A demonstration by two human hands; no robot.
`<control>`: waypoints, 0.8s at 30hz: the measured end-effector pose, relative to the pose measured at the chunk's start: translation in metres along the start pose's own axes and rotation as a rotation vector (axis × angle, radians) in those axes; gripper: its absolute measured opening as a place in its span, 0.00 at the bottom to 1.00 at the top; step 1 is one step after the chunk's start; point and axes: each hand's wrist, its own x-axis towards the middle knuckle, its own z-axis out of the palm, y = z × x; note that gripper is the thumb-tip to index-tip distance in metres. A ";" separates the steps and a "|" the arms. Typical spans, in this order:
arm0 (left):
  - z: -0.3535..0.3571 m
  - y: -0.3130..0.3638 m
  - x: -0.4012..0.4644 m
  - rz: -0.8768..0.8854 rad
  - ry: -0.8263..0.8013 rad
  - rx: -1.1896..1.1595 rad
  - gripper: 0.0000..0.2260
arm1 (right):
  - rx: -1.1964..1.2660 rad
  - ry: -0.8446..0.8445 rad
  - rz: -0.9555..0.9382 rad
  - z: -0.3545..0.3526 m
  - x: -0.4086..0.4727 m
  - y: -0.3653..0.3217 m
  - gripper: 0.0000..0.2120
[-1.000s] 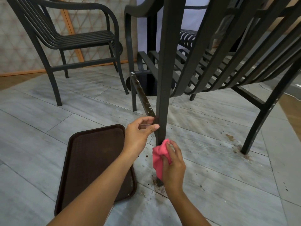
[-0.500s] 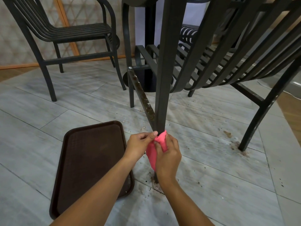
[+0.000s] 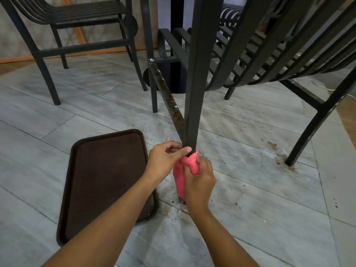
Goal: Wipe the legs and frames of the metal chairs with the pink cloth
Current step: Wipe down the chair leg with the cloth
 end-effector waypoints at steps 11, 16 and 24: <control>0.001 0.003 -0.004 -0.001 0.017 0.044 0.06 | -0.089 -0.052 0.020 0.001 -0.011 0.019 0.12; 0.002 0.004 -0.005 0.006 0.030 0.075 0.08 | -0.134 -0.112 0.049 -0.002 -0.014 0.021 0.13; 0.003 0.008 -0.010 0.001 0.017 0.102 0.05 | 0.001 -0.273 0.077 -0.024 -0.005 0.021 0.12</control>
